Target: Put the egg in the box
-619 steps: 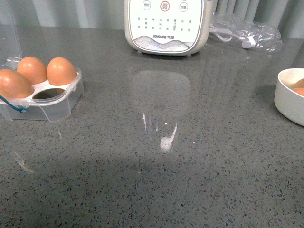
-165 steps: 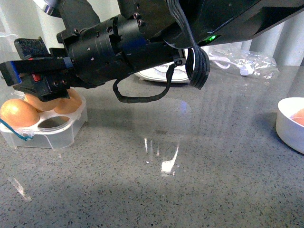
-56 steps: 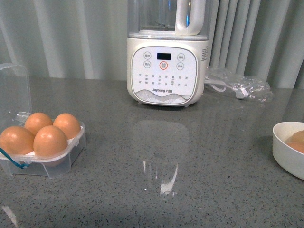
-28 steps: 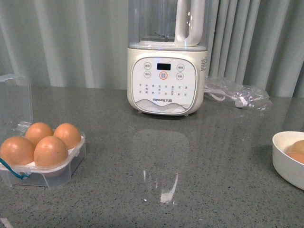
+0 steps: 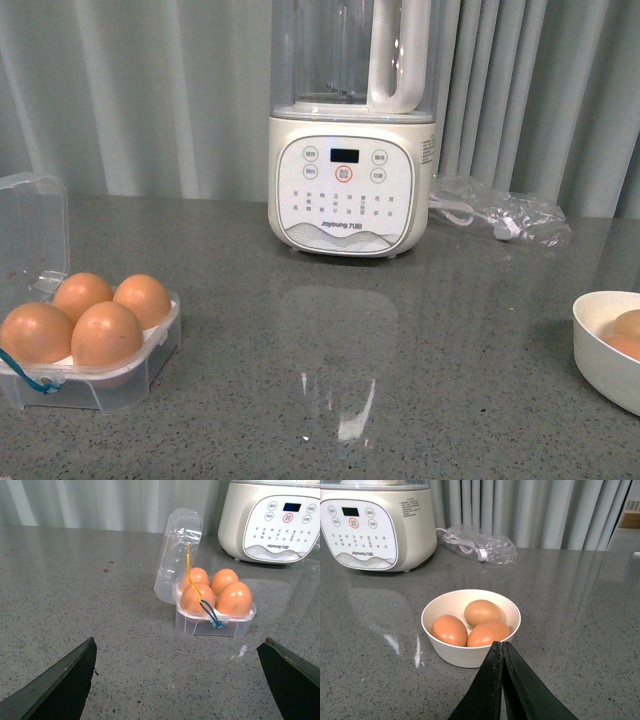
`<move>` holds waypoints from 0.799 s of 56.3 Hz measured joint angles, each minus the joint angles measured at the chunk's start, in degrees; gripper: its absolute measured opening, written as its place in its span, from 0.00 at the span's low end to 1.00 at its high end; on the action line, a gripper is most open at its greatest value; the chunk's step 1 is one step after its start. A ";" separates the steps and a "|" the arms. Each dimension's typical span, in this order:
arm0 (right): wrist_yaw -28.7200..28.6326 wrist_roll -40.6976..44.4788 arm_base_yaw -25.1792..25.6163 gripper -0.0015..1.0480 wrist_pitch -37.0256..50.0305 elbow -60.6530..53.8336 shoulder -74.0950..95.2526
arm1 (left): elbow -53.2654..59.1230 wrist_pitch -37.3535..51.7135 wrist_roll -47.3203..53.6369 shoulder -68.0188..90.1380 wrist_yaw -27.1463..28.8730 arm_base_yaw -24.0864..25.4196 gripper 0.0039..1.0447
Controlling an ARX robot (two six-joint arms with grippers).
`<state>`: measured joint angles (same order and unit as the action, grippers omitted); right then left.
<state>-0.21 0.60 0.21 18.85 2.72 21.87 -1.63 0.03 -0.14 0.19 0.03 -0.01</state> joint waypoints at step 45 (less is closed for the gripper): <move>0.11 0.00 -0.04 0.03 -18.49 -2.43 -21.09 | 0.00 0.00 0.00 0.00 0.02 0.00 0.94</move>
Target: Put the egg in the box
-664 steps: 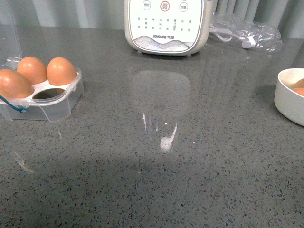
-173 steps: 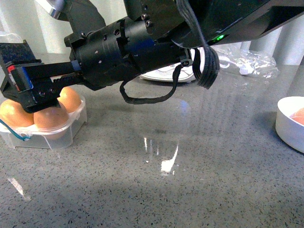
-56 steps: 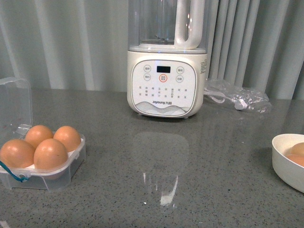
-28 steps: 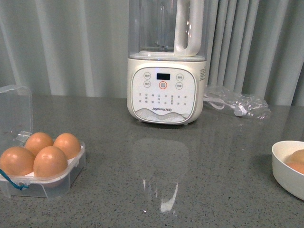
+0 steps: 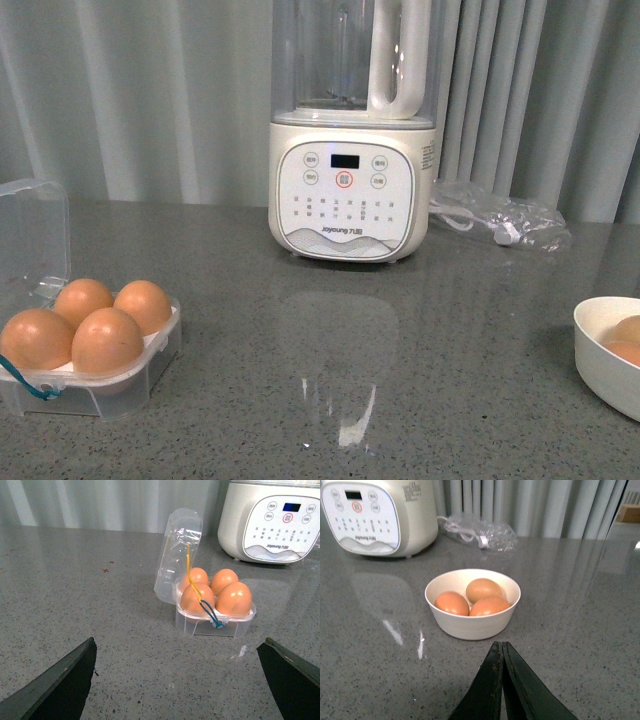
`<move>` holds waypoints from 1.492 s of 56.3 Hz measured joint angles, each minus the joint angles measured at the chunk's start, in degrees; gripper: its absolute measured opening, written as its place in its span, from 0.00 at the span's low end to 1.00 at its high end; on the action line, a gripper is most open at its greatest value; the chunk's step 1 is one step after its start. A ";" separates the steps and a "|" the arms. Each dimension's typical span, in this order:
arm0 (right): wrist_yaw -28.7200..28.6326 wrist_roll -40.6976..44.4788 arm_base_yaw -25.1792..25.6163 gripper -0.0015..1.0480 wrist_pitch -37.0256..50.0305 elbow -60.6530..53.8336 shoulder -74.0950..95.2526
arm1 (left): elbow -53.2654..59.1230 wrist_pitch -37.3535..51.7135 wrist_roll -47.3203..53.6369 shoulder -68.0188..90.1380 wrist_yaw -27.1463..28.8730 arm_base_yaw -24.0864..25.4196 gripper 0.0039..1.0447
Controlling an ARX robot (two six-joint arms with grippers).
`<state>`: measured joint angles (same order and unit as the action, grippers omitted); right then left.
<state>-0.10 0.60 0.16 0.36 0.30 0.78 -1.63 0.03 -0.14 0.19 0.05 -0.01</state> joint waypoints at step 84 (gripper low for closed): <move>-0.11 -0.07 0.00 0.93 -0.33 0.00 -0.52 | -6.71 -8.46 -3.02 14.21 16.87 -1.51 0.94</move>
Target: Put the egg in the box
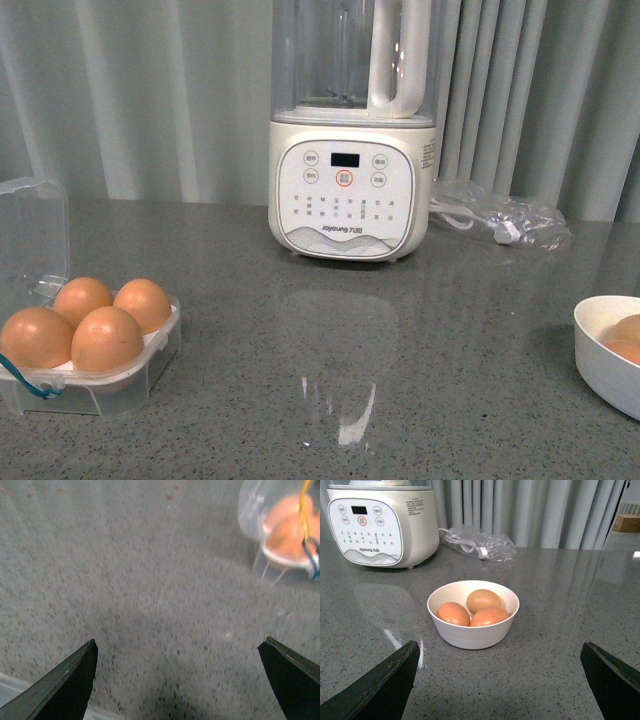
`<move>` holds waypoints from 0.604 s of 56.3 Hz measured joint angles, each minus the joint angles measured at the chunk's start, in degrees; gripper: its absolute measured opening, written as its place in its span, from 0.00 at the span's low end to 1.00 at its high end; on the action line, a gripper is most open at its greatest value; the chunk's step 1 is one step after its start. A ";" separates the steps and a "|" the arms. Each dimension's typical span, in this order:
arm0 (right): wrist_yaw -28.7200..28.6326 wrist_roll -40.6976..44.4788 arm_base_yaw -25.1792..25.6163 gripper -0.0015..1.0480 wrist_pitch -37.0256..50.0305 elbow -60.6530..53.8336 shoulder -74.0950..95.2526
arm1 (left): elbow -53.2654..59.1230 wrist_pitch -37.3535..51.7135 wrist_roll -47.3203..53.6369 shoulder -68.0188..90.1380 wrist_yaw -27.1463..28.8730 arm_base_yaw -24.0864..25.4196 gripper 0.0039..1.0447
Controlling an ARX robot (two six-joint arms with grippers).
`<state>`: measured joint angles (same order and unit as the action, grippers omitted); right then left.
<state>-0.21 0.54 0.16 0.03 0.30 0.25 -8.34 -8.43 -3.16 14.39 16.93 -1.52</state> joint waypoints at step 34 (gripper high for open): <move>0.02 0.00 0.00 0.93 0.00 0.00 -0.02 | -19.61 32.52 4.24 42.91 -28.68 25.31 0.94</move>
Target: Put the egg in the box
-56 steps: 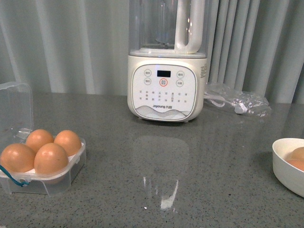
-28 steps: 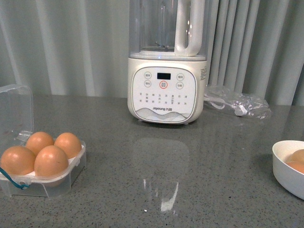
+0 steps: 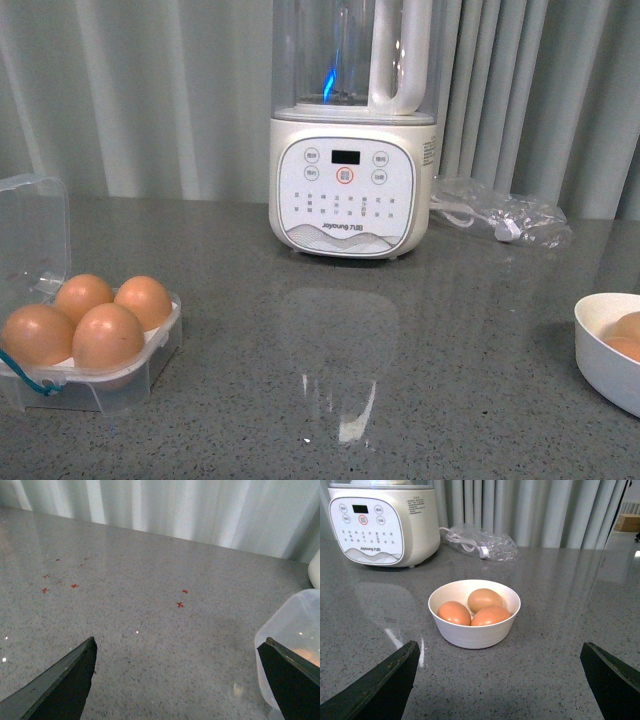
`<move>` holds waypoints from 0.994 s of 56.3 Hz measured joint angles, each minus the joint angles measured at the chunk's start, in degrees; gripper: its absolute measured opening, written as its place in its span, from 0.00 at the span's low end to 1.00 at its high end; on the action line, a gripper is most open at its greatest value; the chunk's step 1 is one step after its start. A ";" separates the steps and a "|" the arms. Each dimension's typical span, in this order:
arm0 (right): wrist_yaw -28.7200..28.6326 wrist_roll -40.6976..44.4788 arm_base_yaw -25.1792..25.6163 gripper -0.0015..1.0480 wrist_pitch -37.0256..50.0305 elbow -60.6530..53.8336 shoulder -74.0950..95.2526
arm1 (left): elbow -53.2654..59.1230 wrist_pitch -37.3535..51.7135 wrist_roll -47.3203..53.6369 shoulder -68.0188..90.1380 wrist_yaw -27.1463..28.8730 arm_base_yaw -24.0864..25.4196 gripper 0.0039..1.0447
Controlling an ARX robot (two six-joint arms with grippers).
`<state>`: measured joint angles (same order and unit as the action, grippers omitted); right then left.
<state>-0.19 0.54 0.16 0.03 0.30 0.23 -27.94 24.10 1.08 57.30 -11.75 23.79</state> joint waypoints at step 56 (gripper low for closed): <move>0.04 0.02 0.00 0.93 0.00 0.00 0.00 | -8.37 2.58 -3.39 18.36 -0.96 -14.78 0.94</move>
<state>-0.14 0.56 0.16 0.03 0.30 0.23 -36.32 26.68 -2.31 75.66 -12.71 9.02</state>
